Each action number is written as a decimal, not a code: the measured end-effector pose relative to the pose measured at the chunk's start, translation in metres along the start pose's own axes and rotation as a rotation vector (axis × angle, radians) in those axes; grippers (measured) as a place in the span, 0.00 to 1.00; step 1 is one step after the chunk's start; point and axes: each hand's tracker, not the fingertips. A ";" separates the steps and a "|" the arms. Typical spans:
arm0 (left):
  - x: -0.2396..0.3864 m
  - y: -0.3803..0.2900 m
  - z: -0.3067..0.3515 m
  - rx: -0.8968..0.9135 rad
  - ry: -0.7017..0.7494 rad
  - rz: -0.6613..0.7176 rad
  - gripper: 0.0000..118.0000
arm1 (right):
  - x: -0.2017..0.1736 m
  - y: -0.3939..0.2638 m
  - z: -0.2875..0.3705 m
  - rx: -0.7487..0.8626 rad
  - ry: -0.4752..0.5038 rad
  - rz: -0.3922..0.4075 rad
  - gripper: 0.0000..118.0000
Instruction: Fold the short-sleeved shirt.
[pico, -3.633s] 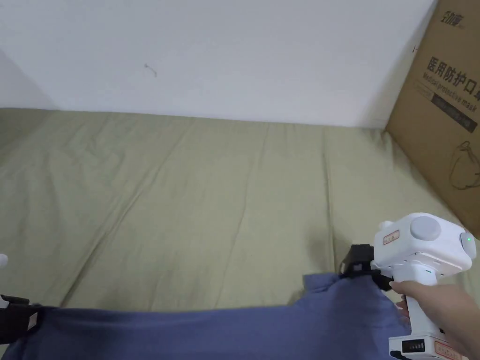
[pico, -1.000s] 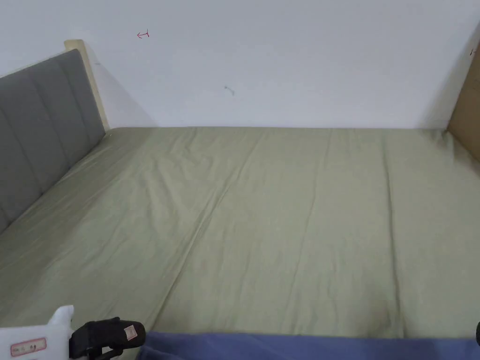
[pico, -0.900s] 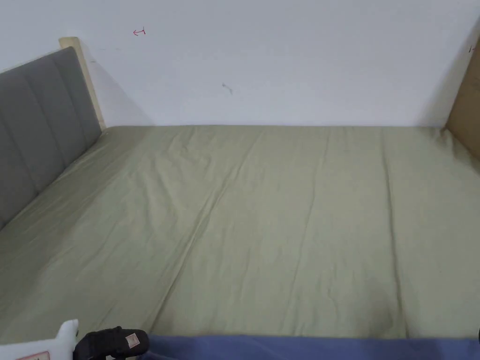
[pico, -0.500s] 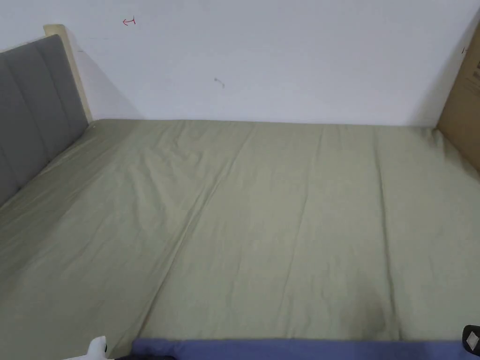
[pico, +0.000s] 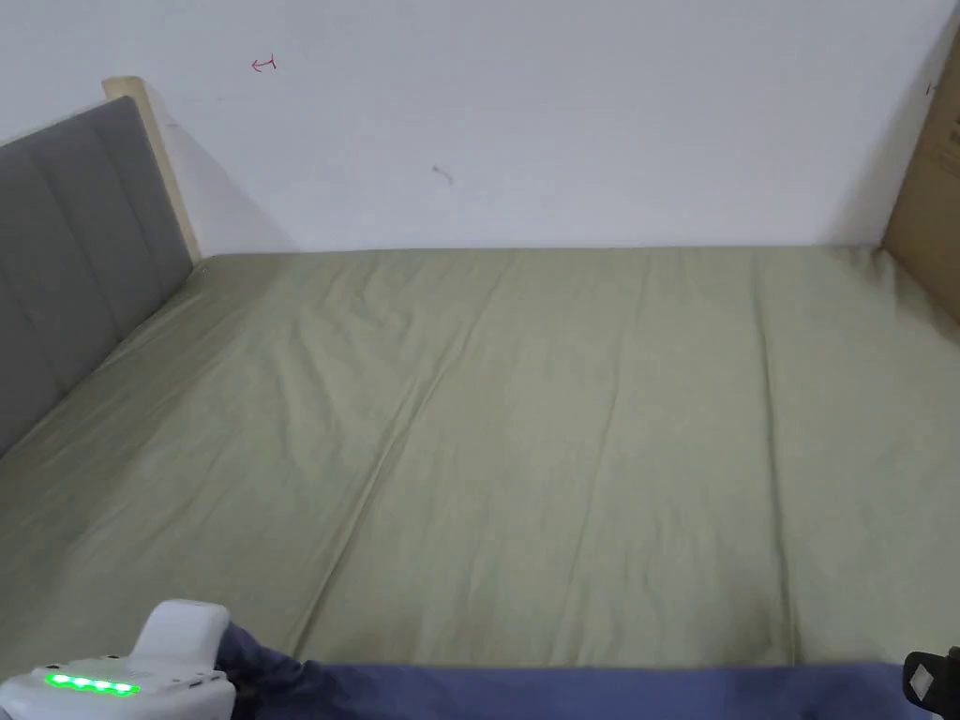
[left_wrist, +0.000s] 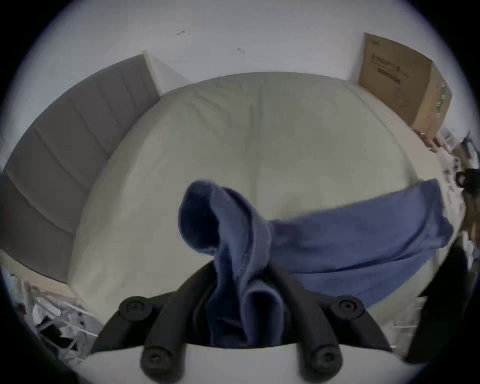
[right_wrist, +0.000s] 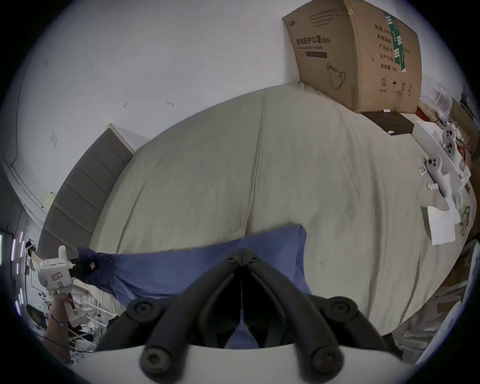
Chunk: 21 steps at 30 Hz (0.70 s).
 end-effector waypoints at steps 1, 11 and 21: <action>0.007 0.003 -0.001 -0.003 -0.077 0.021 0.08 | 0.000 -0.001 0.000 -0.002 0.003 -0.001 0.00; 0.143 0.030 -0.051 -0.117 -0.606 0.199 0.88 | 0.022 -0.002 0.012 0.019 0.014 -0.051 0.00; 0.129 0.031 -0.026 -0.050 -0.548 0.211 0.84 | 0.038 0.002 0.010 0.021 0.043 -0.082 0.00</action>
